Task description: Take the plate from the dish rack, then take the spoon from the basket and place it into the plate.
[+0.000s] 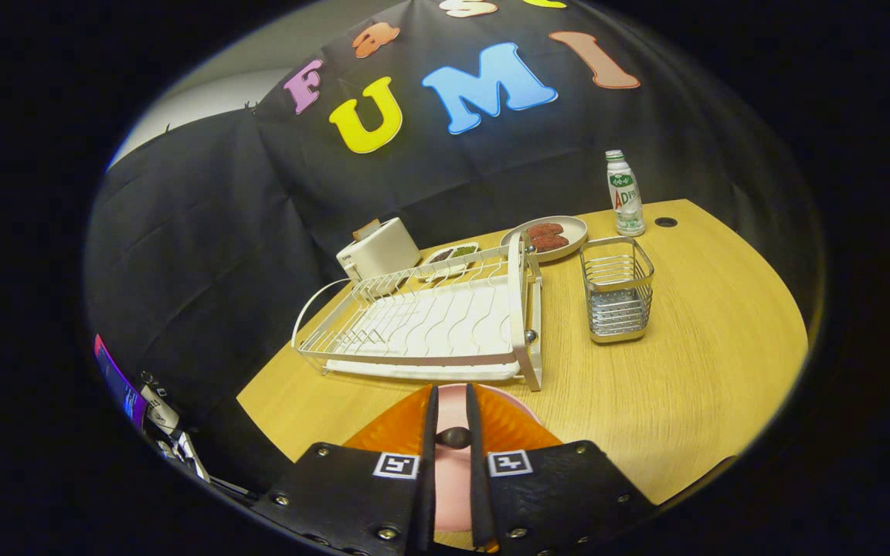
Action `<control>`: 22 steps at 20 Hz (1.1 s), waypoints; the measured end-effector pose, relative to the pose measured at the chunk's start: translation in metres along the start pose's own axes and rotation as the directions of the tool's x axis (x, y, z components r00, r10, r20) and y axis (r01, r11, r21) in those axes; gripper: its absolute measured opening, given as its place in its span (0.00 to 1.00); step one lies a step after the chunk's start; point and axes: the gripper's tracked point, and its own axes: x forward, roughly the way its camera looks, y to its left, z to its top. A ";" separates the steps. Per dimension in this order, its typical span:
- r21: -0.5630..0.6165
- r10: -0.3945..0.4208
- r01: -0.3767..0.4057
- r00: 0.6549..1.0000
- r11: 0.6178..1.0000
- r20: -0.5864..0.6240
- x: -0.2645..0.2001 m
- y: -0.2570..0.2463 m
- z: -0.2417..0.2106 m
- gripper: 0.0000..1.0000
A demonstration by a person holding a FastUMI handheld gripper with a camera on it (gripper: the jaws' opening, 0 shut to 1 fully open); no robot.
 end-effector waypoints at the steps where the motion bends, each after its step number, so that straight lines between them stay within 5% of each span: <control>1: 0.017 -0.002 0.002 1.000 1.000 0.001 0.001 -0.004 -0.002 0.19; 7: 0.020 -0.077 0.077 0.997 0.997 -0.026 0.003 -0.034 -0.011 0.26; 15: -0.222 -0.204 0.193 0.979 0.956 -0.028 0.004 -0.058 -0.016 0.32; 22: -0.276 -0.251 0.252 0.967 0.928 0.040 -0.011 -0.063 0.008 0.33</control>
